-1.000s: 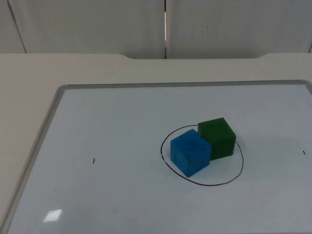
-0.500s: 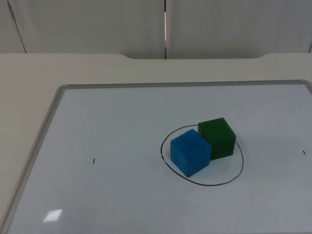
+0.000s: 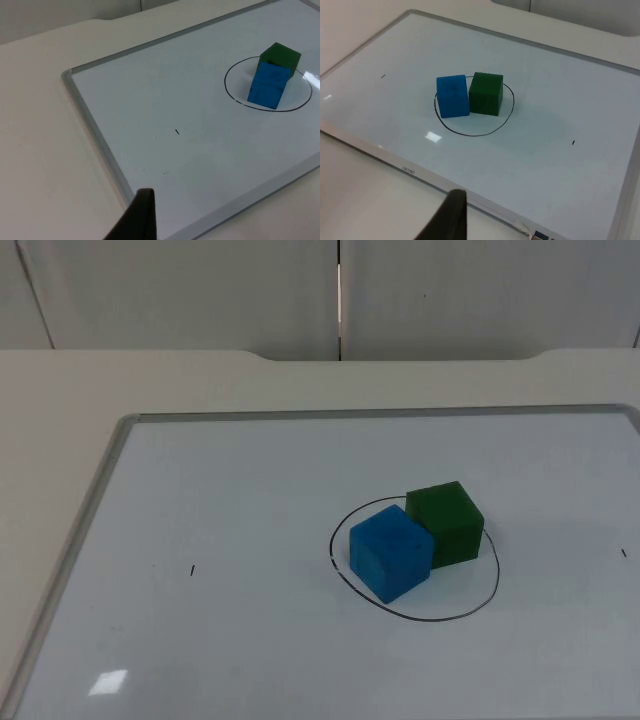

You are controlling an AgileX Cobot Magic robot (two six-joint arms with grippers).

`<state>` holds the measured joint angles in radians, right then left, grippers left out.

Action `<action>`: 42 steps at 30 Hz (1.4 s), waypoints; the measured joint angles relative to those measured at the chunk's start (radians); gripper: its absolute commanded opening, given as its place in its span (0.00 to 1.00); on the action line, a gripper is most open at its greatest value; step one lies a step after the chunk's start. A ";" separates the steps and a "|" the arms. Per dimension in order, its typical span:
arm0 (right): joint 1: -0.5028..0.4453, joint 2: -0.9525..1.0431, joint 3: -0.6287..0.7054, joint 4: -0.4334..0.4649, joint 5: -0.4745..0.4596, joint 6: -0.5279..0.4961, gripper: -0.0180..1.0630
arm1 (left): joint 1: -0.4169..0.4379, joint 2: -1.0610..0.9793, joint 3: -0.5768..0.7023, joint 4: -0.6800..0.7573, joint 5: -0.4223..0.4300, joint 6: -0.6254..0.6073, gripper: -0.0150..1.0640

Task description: Push the two cubes into the marked area.

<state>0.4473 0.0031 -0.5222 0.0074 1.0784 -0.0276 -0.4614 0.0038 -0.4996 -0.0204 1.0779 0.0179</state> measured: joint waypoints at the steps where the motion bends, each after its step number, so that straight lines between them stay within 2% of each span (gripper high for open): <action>1: 0.000 0.000 0.000 0.000 0.000 0.001 0.99 | 0.000 0.000 0.000 0.000 0.000 0.000 0.99; 30: 0.000 0.000 0.000 0.000 0.000 0.001 0.99 | 0.002 0.000 0.000 0.010 0.000 0.000 0.99; 35: 0.000 0.000 0.000 0.000 0.000 0.001 0.99 | 0.036 0.000 0.000 0.010 0.000 0.000 0.99; 42: 0.000 0.000 0.000 0.000 0.000 0.001 0.99 | 0.177 0.000 0.000 0.010 0.000 0.000 0.99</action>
<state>0.4473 0.0031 -0.5222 0.0074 1.0784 -0.0261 -0.2842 0.0038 -0.4996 -0.0109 1.0779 0.0179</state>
